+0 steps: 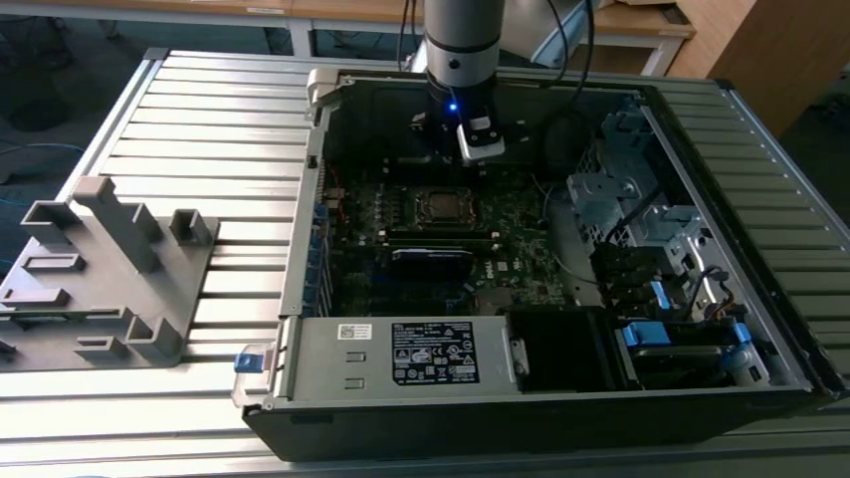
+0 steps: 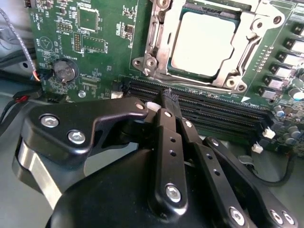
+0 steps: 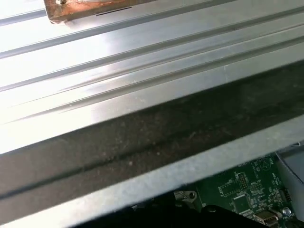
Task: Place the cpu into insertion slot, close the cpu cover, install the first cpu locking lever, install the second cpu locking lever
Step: 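Install the first cpu locking lever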
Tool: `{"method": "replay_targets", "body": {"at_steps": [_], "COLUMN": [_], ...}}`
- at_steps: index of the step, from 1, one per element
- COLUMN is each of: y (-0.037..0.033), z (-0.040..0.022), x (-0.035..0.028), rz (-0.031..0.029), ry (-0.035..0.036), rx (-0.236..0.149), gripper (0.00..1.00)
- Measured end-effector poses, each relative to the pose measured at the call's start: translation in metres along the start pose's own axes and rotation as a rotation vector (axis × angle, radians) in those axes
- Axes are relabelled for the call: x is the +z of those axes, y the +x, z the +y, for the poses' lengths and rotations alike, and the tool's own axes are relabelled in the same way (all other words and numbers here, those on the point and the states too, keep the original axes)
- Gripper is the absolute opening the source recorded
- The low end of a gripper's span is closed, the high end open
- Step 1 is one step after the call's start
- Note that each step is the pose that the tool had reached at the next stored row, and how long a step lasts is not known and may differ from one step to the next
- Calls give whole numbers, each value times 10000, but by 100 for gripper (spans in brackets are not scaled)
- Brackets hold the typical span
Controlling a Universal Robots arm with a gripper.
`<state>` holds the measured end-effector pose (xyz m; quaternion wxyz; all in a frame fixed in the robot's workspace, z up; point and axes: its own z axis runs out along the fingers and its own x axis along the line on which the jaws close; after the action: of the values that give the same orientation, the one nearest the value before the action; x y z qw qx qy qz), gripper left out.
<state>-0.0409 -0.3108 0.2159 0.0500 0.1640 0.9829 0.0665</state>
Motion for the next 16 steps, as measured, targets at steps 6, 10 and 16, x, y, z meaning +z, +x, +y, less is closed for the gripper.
{"method": "replay_targets", "body": {"at_steps": [6, 10, 16], "y": [-1, -1, -2], "z": [3, 3, 3], "x": [-15, -17, -17], "rz": [0, 0, -185], "ry": [-3, -1, 556], "rx": [0, 0, -71], "gripper": [10, 10, 10]}}
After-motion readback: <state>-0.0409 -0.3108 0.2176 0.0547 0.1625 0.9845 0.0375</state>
